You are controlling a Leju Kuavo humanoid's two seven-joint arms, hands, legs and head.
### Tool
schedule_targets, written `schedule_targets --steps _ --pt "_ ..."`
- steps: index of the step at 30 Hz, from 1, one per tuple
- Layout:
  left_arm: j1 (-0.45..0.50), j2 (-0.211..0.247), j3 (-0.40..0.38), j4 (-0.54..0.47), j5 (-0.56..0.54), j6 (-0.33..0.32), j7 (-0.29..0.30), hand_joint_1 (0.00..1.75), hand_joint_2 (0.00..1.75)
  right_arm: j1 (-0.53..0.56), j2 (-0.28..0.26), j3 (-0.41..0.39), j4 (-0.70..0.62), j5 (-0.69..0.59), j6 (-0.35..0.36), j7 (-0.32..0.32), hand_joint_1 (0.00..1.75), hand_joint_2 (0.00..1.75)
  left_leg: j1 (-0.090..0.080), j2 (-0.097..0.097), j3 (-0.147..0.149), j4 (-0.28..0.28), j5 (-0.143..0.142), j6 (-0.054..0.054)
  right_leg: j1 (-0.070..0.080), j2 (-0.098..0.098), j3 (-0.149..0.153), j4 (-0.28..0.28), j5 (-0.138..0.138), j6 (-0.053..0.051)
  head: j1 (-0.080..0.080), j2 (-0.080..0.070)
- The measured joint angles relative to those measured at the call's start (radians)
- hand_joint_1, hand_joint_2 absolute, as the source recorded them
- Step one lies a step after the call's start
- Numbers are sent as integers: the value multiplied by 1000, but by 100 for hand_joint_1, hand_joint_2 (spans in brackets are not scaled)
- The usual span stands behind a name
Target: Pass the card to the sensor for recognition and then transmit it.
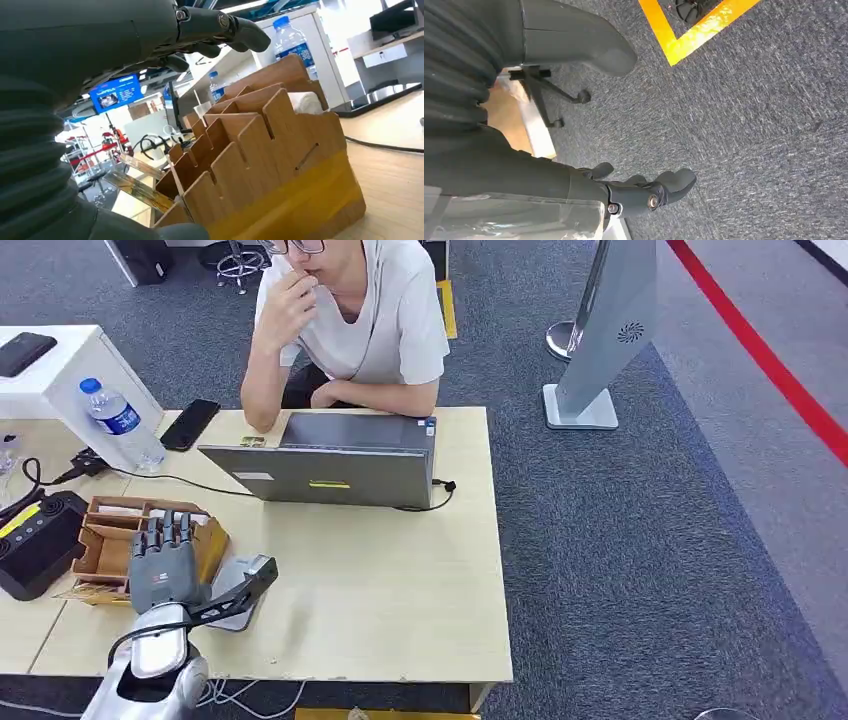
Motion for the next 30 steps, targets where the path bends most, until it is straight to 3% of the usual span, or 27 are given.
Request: schedule_targets --steps 16,23,30 --pt "-2 -5 -5 10 0 9 -13 0 175 0 0 0 0 -6 0 0 0 175 0 0 0 0 0 0 0 0 0 0 0 0 0 0" --pt "22 -2 -128 -108 -1 6 -8 0 175 1 0 -5 0 -40 -14 2 0 175 0 0 0 0 0 0 0 0 0 0 0 0 0 0" --pt "71 42 -302 -281 -1 48 -26 0 175 1 6 -26 0 -80 -33 1 0 175 0 0 0 0 0 0 0 0 0 0 0 0 0 0"
